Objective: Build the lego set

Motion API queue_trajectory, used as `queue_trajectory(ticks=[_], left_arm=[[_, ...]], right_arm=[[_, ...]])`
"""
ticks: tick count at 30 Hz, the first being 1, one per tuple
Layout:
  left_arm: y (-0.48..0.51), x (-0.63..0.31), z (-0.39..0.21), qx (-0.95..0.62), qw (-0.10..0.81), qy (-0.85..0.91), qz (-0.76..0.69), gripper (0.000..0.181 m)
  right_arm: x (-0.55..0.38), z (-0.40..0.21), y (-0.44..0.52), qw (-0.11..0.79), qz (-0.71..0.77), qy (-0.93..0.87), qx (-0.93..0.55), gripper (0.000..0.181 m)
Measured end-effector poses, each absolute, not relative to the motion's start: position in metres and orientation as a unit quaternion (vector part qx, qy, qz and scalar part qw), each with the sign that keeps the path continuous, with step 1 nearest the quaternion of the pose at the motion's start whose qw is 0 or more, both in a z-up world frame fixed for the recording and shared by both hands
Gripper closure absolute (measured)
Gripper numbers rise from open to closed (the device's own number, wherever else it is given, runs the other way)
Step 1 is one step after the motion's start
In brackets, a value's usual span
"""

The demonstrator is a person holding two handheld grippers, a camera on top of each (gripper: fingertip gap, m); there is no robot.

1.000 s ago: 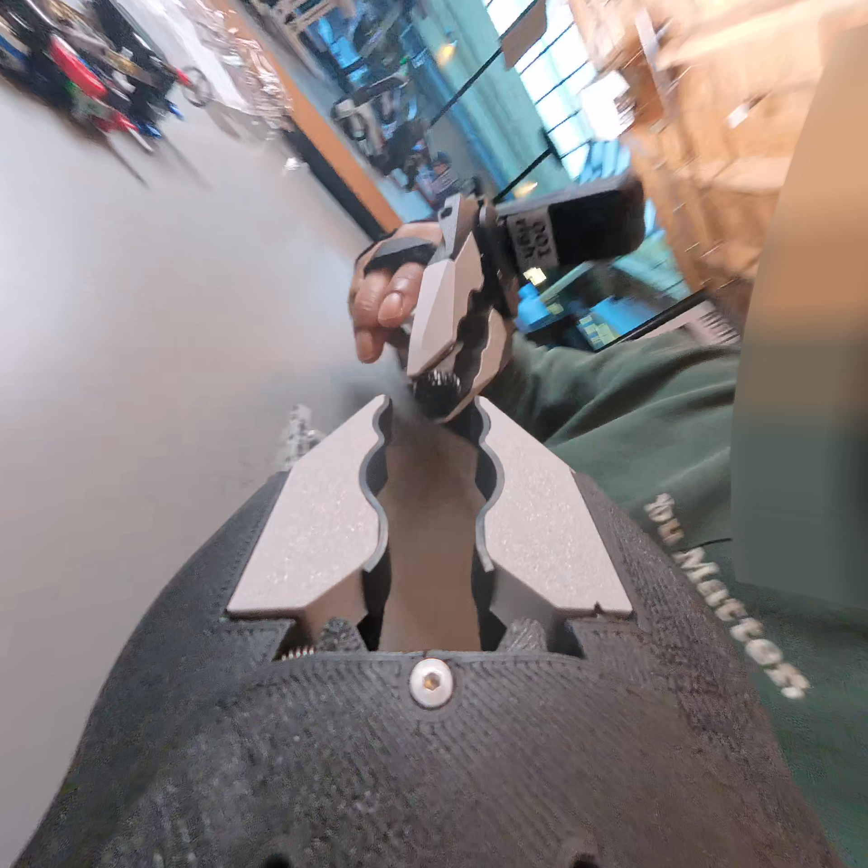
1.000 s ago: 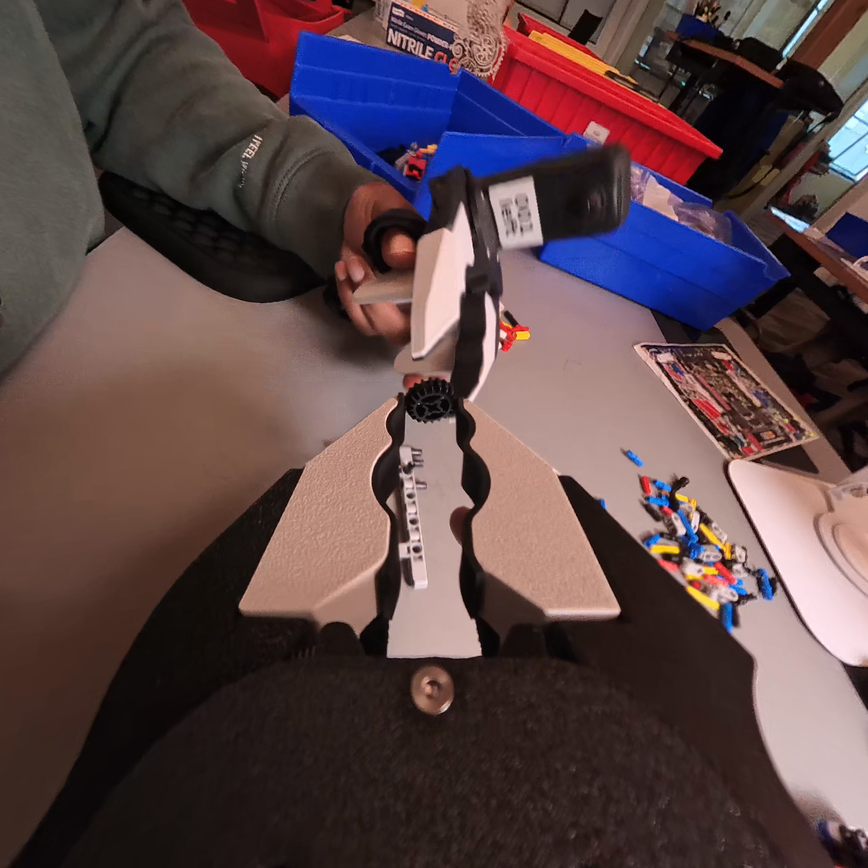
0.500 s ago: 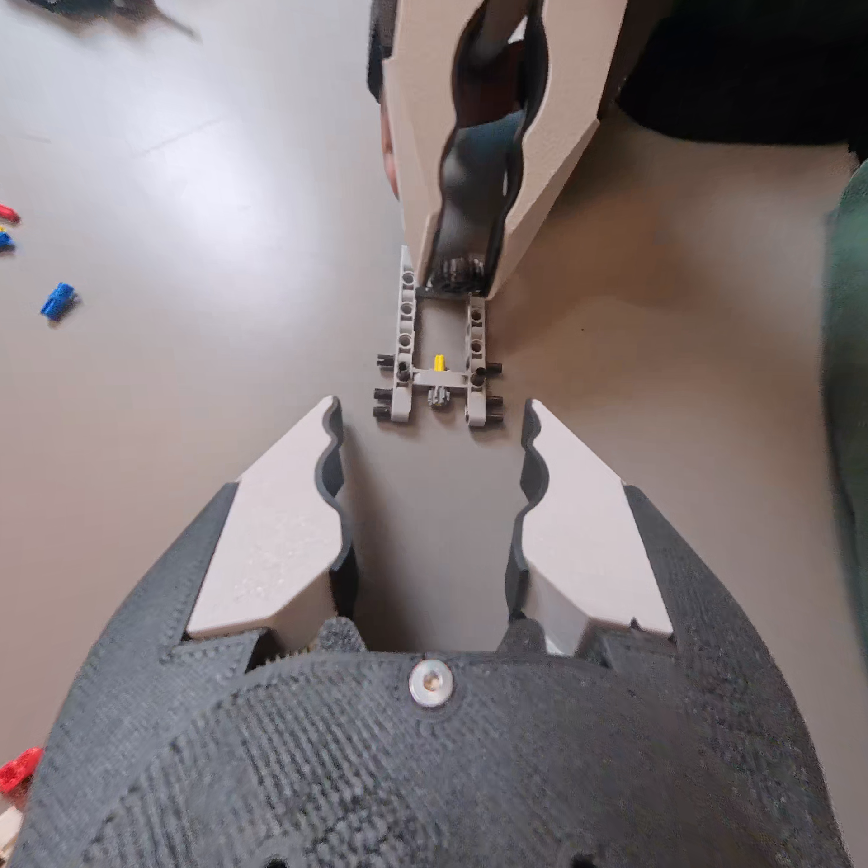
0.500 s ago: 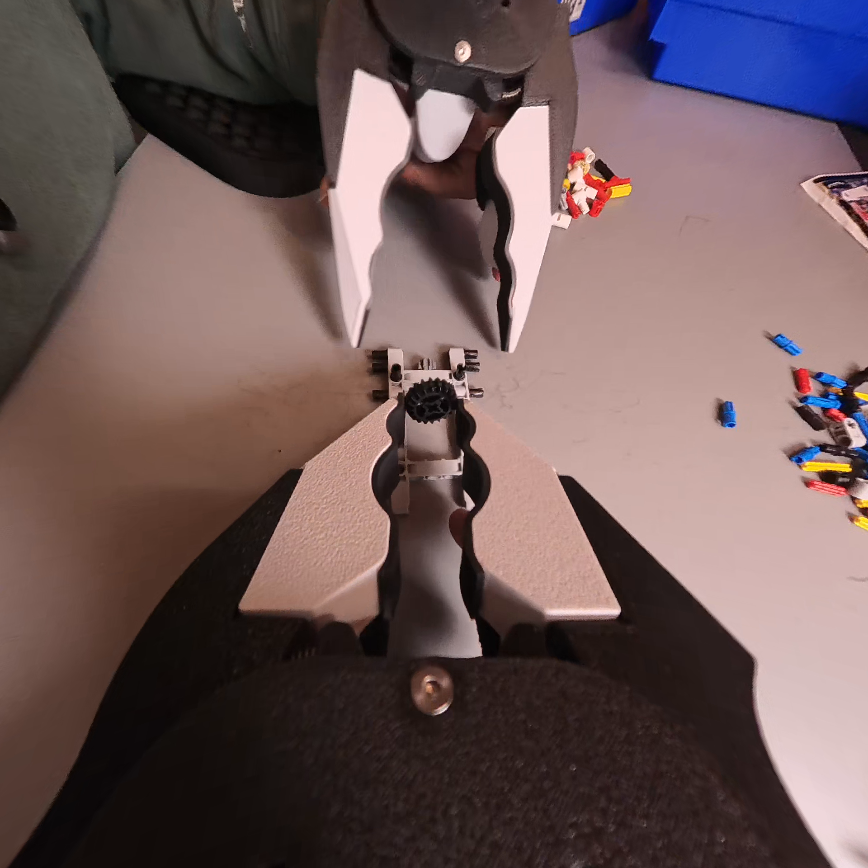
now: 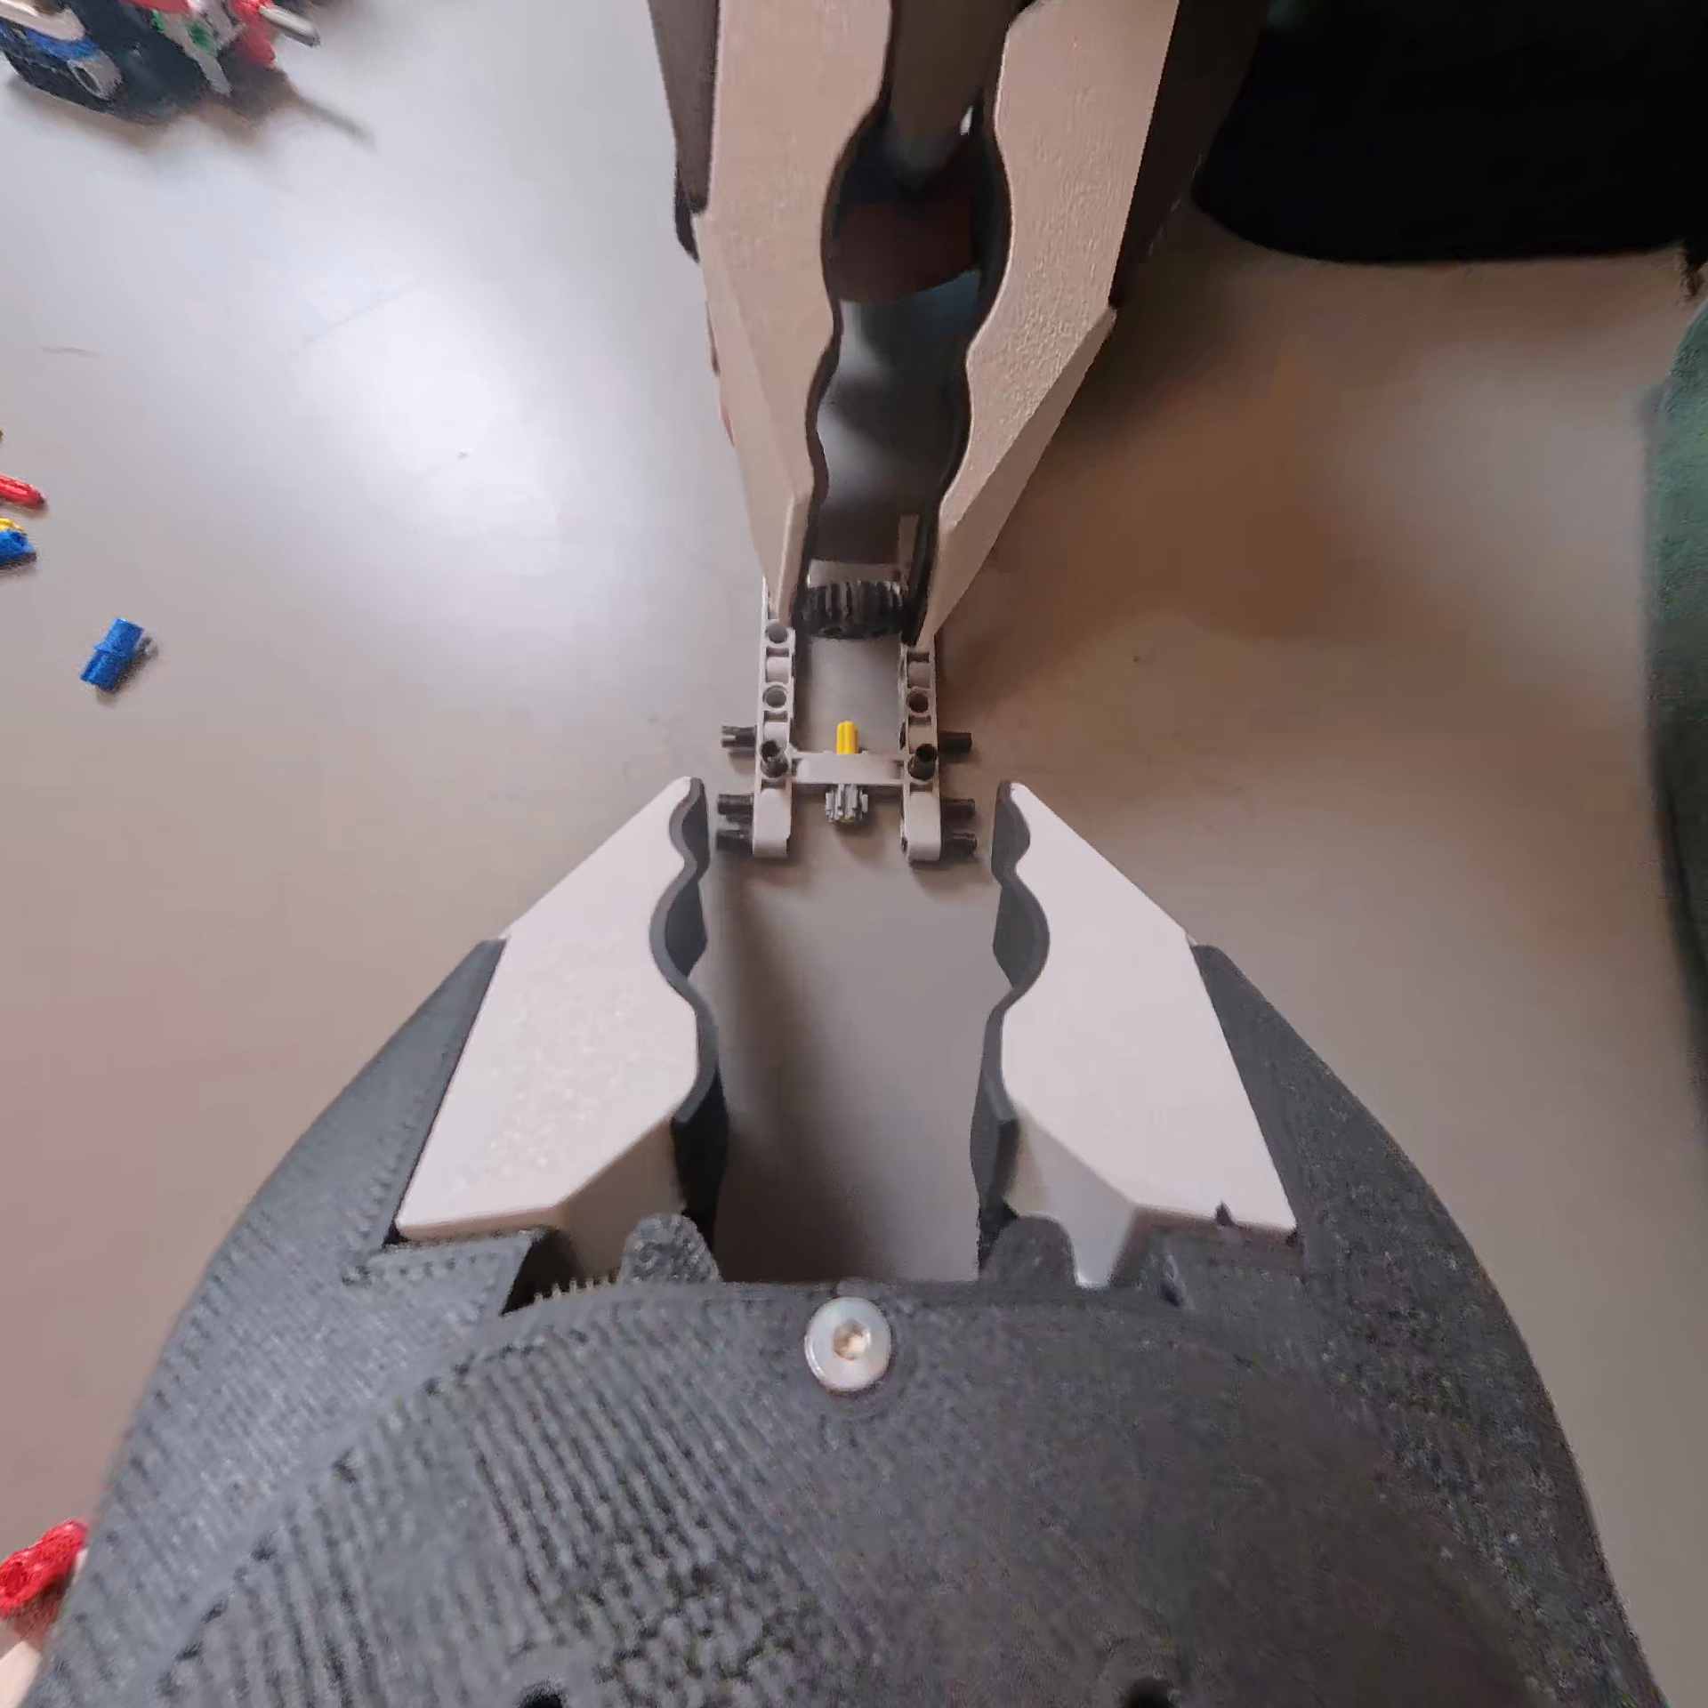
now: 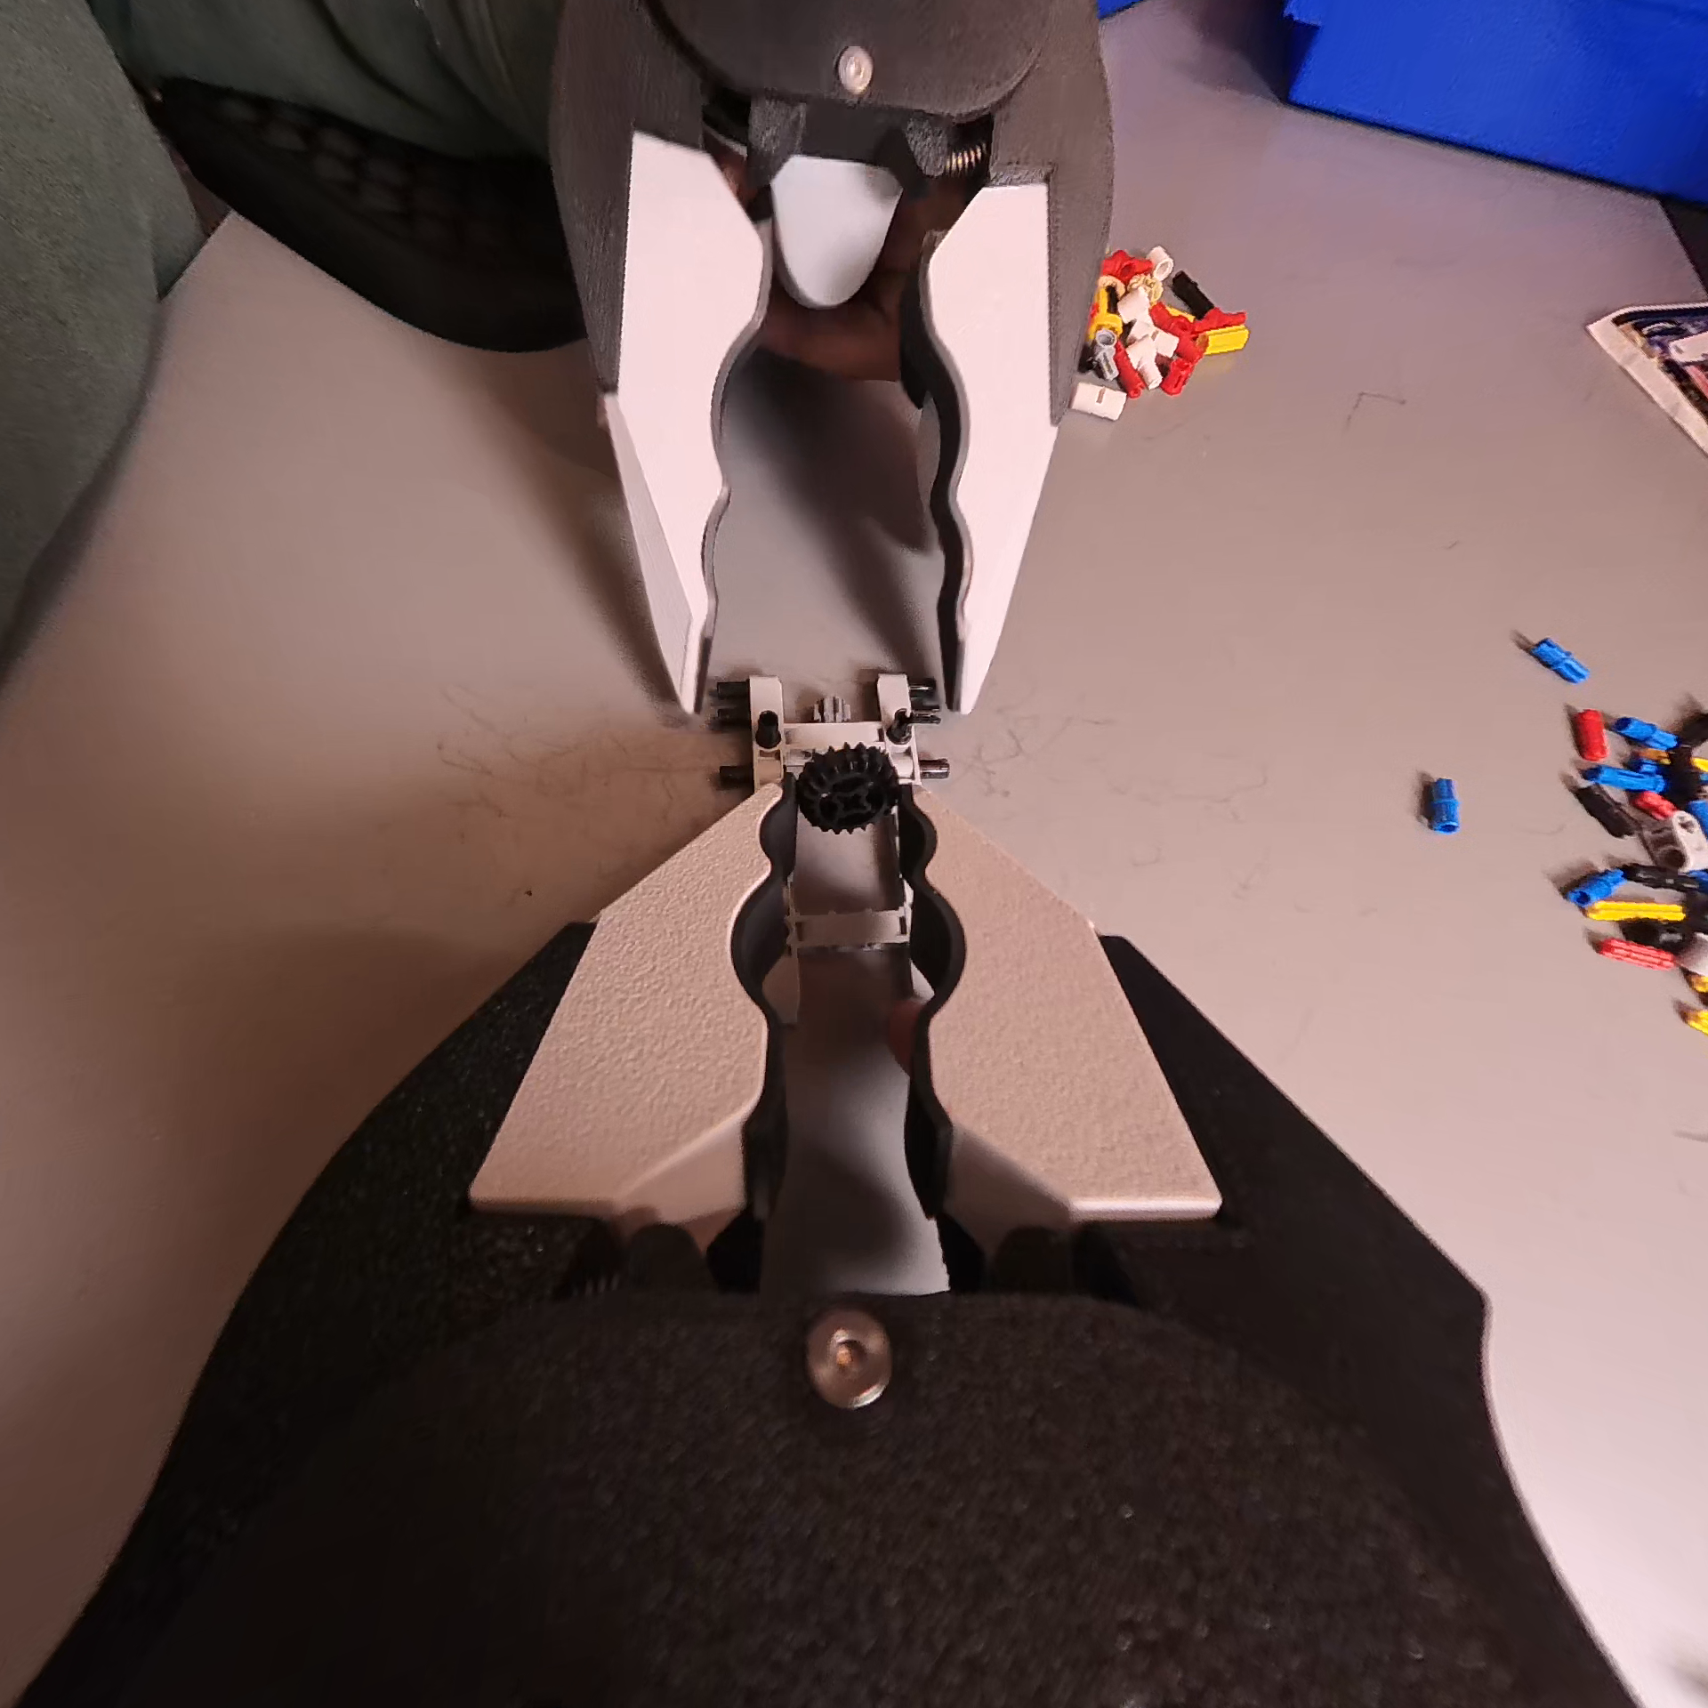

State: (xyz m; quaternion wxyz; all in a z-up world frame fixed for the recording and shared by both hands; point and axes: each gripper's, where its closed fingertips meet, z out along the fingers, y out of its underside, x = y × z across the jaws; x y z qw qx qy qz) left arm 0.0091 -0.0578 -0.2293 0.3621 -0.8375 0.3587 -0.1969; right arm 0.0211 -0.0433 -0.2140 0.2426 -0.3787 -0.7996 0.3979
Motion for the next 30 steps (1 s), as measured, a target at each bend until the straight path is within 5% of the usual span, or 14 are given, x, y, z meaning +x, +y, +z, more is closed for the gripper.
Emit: queue_trajectory(ticks=[1, 13, 30], left_arm=[[-0.057, 0.01, -0.223, -0.834, 0.371, 0.348, -0.214, 0.122], [-0.051, 0.032, -0.179, -0.776, 0.36, 0.174, -0.487, 0.152], [-0.057, 0.033, -0.192, -0.792, 0.303, 0.155, -0.507, 0.162]], right_arm=[[0.021, -0.213, -0.043, 0.245, 0.399, -0.799, -0.378, 0.161], [0.012, -0.181, -0.056, 0.331, 0.429, -0.78, -0.314, 0.161], [0.02, -0.187, -0.059, 0.354, 0.348, -0.827, -0.264, 0.157]])
